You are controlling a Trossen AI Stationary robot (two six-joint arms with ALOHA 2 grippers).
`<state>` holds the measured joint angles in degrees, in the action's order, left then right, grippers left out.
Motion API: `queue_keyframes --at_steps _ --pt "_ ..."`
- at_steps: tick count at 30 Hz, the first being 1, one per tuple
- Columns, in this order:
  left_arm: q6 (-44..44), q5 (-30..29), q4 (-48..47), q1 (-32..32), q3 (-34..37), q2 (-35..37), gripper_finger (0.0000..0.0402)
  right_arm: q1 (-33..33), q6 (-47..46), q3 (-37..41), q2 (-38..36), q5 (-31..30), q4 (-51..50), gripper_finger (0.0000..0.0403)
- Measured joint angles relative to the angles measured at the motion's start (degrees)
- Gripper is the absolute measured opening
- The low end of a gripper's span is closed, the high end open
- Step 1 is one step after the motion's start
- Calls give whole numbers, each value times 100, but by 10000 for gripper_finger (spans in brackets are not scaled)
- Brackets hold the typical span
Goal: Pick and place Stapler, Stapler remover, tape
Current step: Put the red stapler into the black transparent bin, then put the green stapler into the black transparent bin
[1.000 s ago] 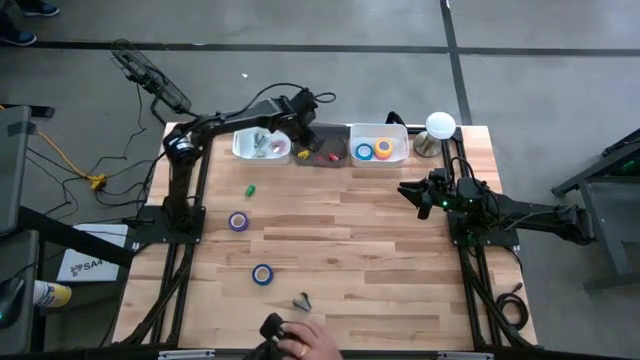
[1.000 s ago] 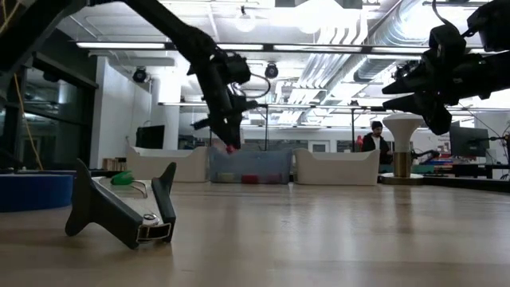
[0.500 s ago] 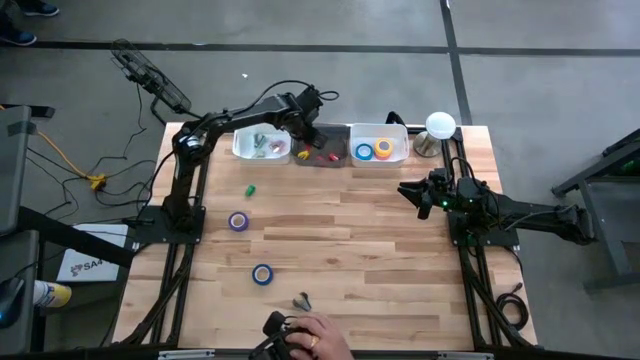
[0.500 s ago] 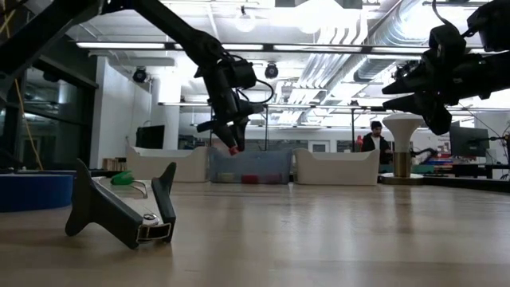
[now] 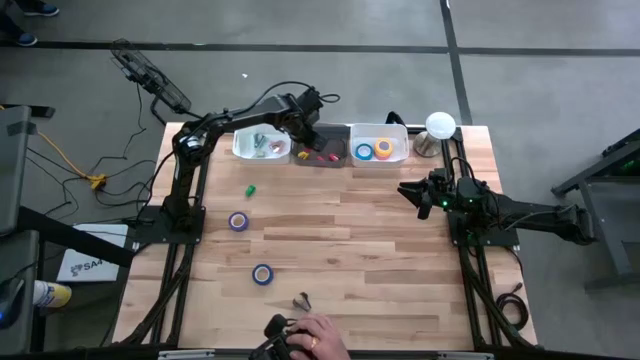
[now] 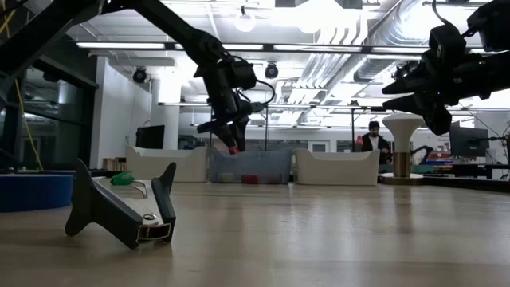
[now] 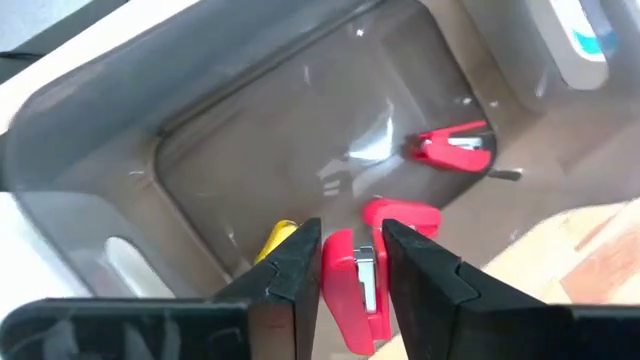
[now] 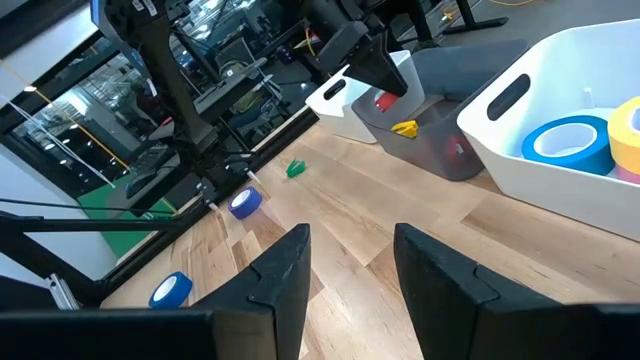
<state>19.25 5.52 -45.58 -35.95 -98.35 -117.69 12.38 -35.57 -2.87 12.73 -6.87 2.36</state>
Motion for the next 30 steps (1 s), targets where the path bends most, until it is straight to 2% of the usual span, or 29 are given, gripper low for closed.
queue_keyframes --at_steps 4,11,14,20,24,30 --pt "-149 54 -7 13 0 0 112 0 0 0 0 0 0 138" --pt "-248 159 -111 37 0 0 191 2 0 0 0 0 -1 138" --pt "-250 162 -183 37 2 3 211 2 0 0 0 0 -1 138" --pt "-251 -67 -667 42 9 322 217 2 0 0 0 0 0 138" --pt "-136 -408 -1301 46 9 648 217 2 0 0 0 0 -1 138" --pt "213 -479 -2228 79 182 1028 217 0 0 0 0 0 1 138"
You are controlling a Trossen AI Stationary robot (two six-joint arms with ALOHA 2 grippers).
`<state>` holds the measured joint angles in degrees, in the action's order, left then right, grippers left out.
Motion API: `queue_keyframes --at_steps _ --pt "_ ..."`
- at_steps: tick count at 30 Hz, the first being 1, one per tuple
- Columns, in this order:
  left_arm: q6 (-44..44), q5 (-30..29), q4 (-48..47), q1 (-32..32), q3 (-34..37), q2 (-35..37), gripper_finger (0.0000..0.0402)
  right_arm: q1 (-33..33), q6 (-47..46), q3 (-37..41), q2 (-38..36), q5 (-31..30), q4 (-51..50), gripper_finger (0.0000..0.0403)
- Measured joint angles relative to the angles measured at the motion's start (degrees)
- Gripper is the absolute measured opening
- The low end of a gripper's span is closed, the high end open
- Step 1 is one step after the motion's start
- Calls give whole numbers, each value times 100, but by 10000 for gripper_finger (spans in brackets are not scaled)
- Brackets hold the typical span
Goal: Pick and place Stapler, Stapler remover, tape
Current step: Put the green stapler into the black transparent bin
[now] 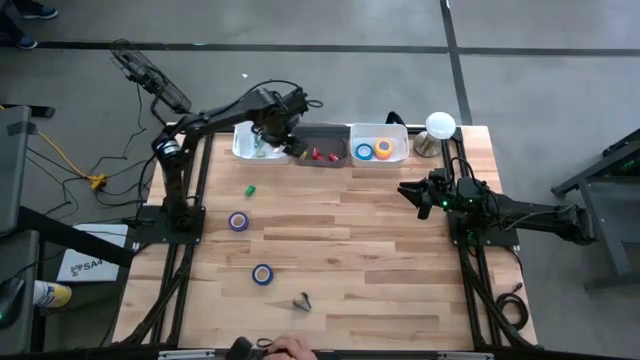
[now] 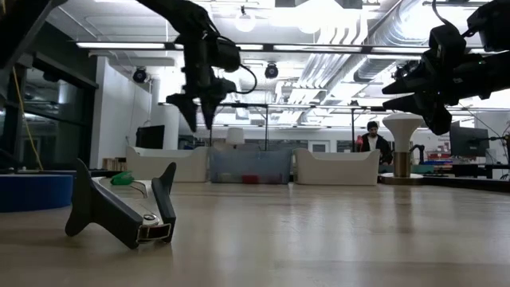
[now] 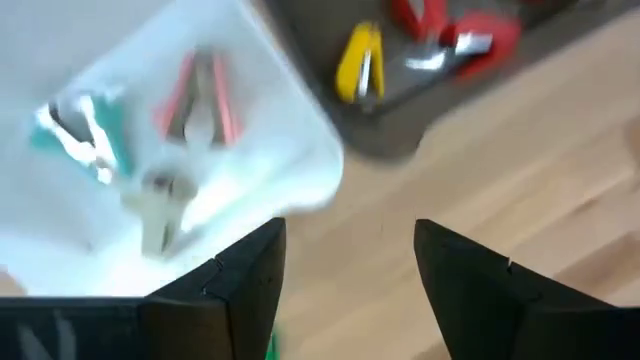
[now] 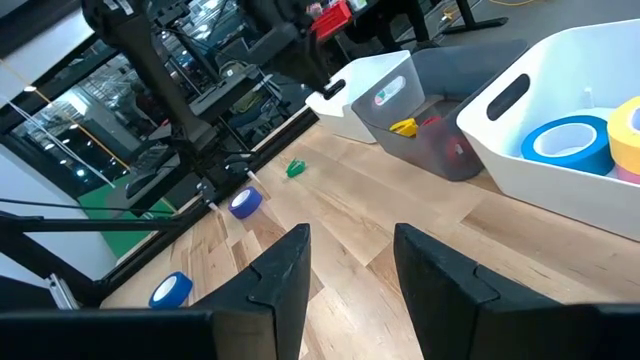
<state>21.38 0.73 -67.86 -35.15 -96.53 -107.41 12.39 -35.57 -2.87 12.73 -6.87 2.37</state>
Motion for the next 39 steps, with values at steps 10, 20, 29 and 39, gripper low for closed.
queue_keyframes --at_steps 10,20,29,39 --pt "414 -133 -109 364 1512 976 217 2 0 0 1 0 -2 138" --pt "1216 -560 452 759 3323 1954 218 2 0 0 2 0 -2 138" --pt "1359 -679 1066 1024 4102 2062 218 2 0 0 2 0 -2 138" --pt "1358 -743 1634 1044 4595 2062 218 2 0 0 2 0 0 138"
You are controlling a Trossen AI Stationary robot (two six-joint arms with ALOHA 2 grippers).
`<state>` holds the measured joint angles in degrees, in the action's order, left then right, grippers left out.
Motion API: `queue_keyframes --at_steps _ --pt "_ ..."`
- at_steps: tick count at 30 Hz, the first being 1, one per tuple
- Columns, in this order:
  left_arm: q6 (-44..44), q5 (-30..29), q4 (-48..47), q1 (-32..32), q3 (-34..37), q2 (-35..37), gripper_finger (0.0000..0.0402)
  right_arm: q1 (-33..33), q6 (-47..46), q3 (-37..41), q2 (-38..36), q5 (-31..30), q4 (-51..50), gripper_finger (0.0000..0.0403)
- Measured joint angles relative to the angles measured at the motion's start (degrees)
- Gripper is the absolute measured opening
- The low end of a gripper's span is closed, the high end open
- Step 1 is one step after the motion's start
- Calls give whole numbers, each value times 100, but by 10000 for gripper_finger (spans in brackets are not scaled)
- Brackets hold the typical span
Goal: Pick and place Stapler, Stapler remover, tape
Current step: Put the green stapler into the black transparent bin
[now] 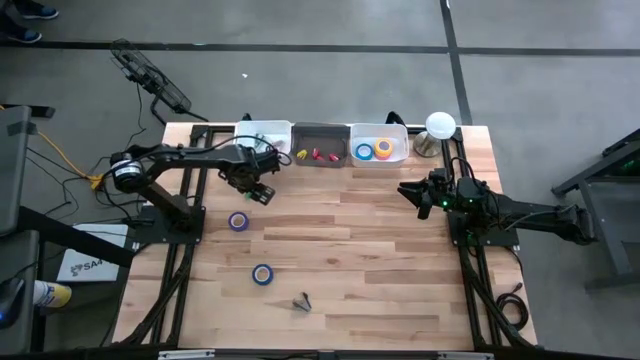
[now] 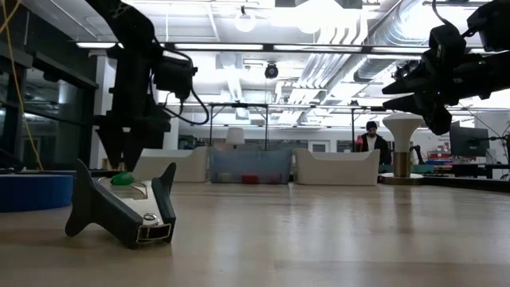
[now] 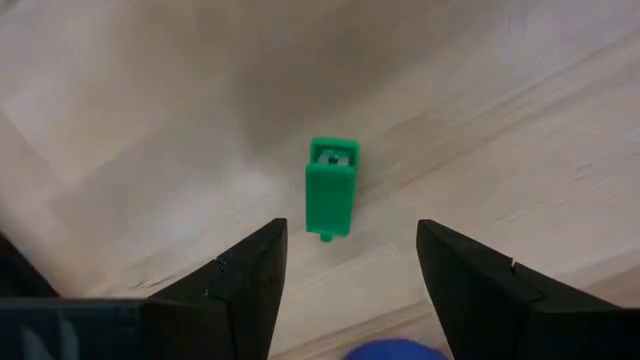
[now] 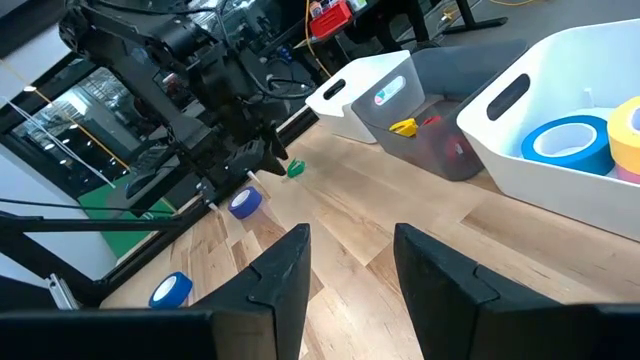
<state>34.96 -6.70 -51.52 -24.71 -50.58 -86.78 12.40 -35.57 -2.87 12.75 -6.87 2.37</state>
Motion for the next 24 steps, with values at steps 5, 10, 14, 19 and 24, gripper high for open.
queue_keyframes --at_steps 5,10,14,19,24 --pt "-3 -2 418 0 299 0 218 0 0 0 0 0 -2 138" --pt "-42 -60 803 -4 450 -4 218 0 0 0 0 0 -2 138" --pt "-158 -264 965 -9 531 -4 218 -1 0 0 0 0 -2 138" --pt "-318 -262 1052 -9 643 -4 217 -2 0 0 0 0 0 138" --pt "-367 -221 1165 -9 705 4 217 0 0 0 0 0 -2 138"
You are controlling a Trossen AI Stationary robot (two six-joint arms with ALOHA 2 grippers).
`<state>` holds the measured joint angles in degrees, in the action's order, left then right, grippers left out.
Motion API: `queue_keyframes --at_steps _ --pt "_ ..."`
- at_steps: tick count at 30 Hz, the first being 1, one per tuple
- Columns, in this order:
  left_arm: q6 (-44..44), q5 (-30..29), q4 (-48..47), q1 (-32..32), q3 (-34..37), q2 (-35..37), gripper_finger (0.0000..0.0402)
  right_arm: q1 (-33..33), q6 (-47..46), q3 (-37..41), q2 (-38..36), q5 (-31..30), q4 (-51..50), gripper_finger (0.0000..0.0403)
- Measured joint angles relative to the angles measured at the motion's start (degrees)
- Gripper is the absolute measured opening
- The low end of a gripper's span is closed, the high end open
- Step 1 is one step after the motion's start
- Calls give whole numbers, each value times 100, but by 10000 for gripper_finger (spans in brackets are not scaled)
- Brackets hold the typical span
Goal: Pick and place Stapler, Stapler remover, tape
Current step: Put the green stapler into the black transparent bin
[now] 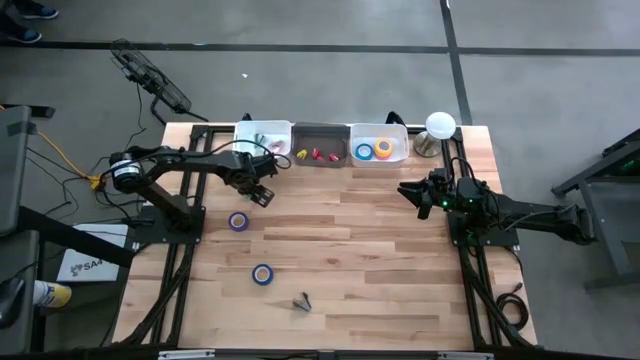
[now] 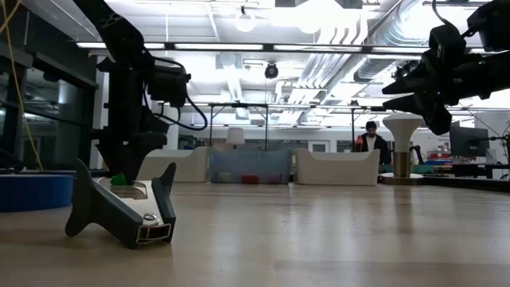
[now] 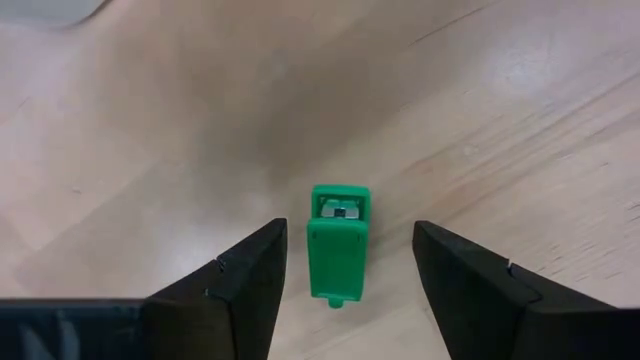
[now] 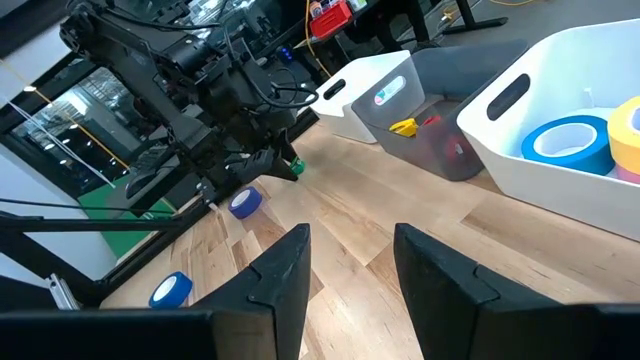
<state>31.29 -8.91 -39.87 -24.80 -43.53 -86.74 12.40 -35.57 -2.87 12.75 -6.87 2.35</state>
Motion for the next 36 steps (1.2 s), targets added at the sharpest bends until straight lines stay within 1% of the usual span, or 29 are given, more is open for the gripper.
queue_keyframes --at_steps 5,8,11,20,23,28,33,36 --pt "-54 -79 40 0 4 0 216 0 0 0 0 0 0 138" --pt "-149 -83 59 -20 4 0 204 0 0 0 0 0 0 138" --pt "-149 -26 88 -42 6 -4 178 0 0 0 0 0 1 138" --pt "-145 136 153 -32 7 -9 82 -1 0 0 0 0 1 138" --pt "-171 205 230 -33 6 -9 60 0 0 0 2 0 2 138" --pt "-282 458 381 -35 -205 -31 59 0 0 0 2 0 0 138" --pt "-486 493 448 -33 -716 -26 76 -2 0 0 1 0 1 138" --pt "-633 494 529 -35 -1052 -24 74 -2 0 0 2 0 2 138"
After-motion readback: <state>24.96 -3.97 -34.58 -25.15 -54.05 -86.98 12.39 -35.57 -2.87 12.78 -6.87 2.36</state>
